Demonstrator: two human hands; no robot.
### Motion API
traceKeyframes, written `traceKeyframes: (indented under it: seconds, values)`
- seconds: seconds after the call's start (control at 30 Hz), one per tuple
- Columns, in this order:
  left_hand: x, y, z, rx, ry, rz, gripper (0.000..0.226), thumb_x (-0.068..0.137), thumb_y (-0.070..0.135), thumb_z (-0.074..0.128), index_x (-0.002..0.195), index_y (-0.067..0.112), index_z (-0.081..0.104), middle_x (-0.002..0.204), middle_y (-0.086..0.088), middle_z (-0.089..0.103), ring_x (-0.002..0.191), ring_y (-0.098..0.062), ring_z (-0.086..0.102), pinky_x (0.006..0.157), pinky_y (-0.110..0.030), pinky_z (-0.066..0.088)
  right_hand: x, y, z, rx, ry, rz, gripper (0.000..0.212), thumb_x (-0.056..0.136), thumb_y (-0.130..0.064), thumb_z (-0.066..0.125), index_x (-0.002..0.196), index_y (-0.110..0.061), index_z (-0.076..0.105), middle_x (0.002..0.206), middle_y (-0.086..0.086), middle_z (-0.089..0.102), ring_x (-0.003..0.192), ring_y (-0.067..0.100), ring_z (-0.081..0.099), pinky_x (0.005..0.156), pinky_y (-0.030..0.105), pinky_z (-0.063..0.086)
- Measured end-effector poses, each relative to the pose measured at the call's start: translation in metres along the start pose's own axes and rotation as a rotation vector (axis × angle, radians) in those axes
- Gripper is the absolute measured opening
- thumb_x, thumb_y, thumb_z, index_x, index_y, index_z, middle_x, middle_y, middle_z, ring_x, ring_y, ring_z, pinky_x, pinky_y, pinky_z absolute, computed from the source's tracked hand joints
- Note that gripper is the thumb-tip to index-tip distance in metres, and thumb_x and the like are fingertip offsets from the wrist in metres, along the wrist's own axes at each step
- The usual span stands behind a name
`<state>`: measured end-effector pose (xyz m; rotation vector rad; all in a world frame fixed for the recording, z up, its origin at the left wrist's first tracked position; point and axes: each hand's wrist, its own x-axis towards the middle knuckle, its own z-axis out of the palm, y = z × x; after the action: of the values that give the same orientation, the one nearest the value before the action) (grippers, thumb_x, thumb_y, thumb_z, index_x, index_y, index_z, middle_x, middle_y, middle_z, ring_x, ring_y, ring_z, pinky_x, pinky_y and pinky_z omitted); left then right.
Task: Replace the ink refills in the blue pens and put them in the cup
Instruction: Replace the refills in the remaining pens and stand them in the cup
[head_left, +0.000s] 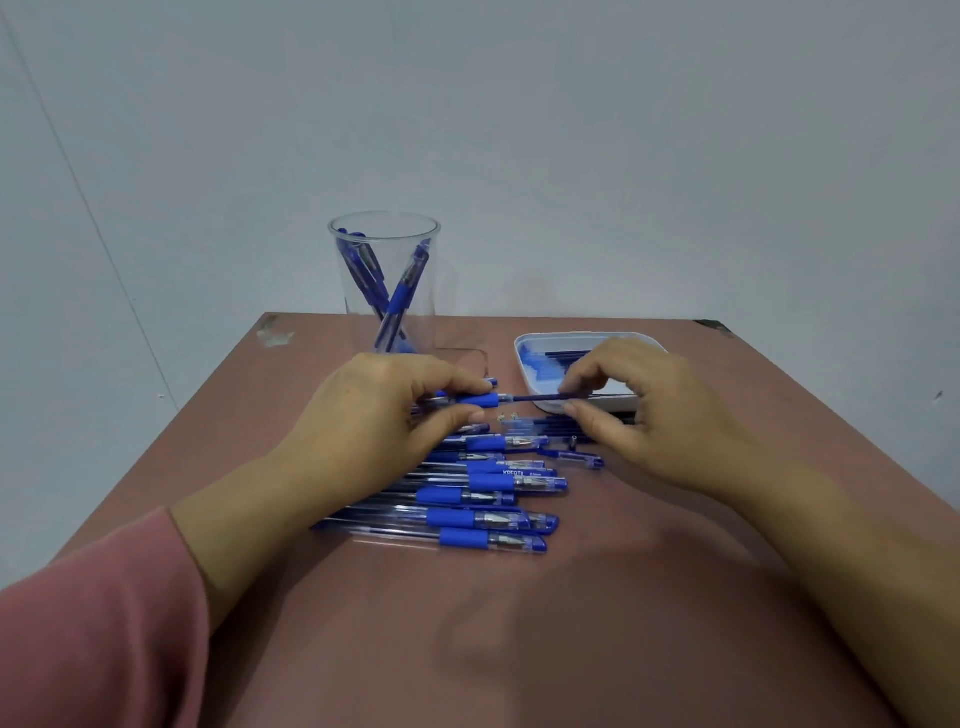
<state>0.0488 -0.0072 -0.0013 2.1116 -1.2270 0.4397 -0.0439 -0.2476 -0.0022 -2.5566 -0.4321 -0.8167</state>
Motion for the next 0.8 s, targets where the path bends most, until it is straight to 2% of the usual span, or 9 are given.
traceKeyframes:
  seconds: [0.1,0.2,0.27,0.37,0.5,0.6,0.7,0.8]
  values:
    - [0.000,0.002,0.001,-0.013,-0.007,0.016,0.043,0.077,0.059,0.052,0.106,0.036,0.072,0.087,0.032,0.059,0.084,0.002,0.062,0.072,-0.022,0.055,0.003,-0.005,0.007,0.017,-0.032,-0.010,0.018,0.088,-0.024,0.064,0.102,-0.034,0.068,0.090,-0.015,0.065,0.089,0.006,0.059,0.079,0.024,0.047]
    - [0.000,0.002,0.001,-0.017,-0.008,0.018,0.046,0.077,0.061,0.048,0.108,0.037,0.071,0.089,0.030,0.061,0.084,0.005,0.061,0.072,-0.018,0.053,0.002,-0.008,0.007,0.042,-0.038,-0.016,0.027,0.087,-0.029,0.064,0.113,-0.037,0.063,0.095,-0.015,0.065,0.092,0.006,0.060,0.083,0.020,0.046]
    - [0.000,0.001,0.000,-0.015,-0.008,0.014,0.046,0.077,0.063,0.047,0.109,0.039,0.070,0.089,0.032,0.059,0.083,0.010,0.059,0.074,-0.014,0.051,0.001,-0.006,0.004,0.055,-0.010,0.035,0.026,0.085,-0.030,0.066,0.108,-0.038,0.060,0.092,-0.018,0.062,0.091,0.003,0.058,0.082,0.017,0.045]
    - [-0.001,0.002,0.001,-0.020,-0.006,0.017,0.044,0.077,0.061,0.050,0.108,0.038,0.071,0.087,0.034,0.058,0.085,0.008,0.061,0.074,-0.017,0.053,0.000,-0.004,0.006,0.051,-0.003,0.074,0.016,0.086,-0.021,0.069,0.095,-0.033,0.064,0.087,-0.019,0.061,0.087,0.002,0.058,0.078,0.023,0.047]
    - [-0.001,0.003,0.002,-0.020,-0.013,0.027,0.040,0.078,0.058,0.053,0.106,0.037,0.072,0.088,0.032,0.061,0.084,0.002,0.063,0.072,-0.023,0.056,0.002,-0.004,0.012,0.081,-0.082,0.054,0.023,0.092,-0.021,0.060,0.106,-0.038,0.069,0.097,-0.017,0.059,0.096,0.008,0.057,0.083,0.019,0.044]
    - [0.000,0.002,0.002,-0.029,-0.008,0.009,0.042,0.077,0.059,0.052,0.107,0.037,0.072,0.088,0.032,0.060,0.086,0.004,0.062,0.073,-0.022,0.055,0.002,0.010,0.004,0.017,-0.129,0.096,0.031,0.091,-0.030,0.054,0.114,-0.051,0.055,0.101,-0.019,0.055,0.102,0.007,0.053,0.089,0.025,0.042]
    - [0.000,0.002,0.002,-0.025,-0.009,0.011,0.043,0.077,0.059,0.051,0.107,0.037,0.072,0.088,0.033,0.059,0.088,0.004,0.062,0.074,-0.020,0.054,-0.003,0.024,-0.004,-0.085,-0.278,0.127,0.031,0.089,-0.034,0.058,0.111,-0.055,0.055,0.099,-0.023,0.052,0.103,0.004,0.046,0.092,0.031,0.041]
    - [0.000,0.002,0.002,-0.023,-0.013,0.010,0.043,0.076,0.060,0.051,0.107,0.037,0.072,0.086,0.034,0.058,0.089,0.005,0.061,0.074,-0.018,0.053,-0.002,0.022,-0.003,-0.121,-0.371,0.134,0.033,0.086,-0.037,0.062,0.107,-0.061,0.054,0.097,-0.025,0.050,0.101,0.006,0.044,0.089,0.031,0.040]
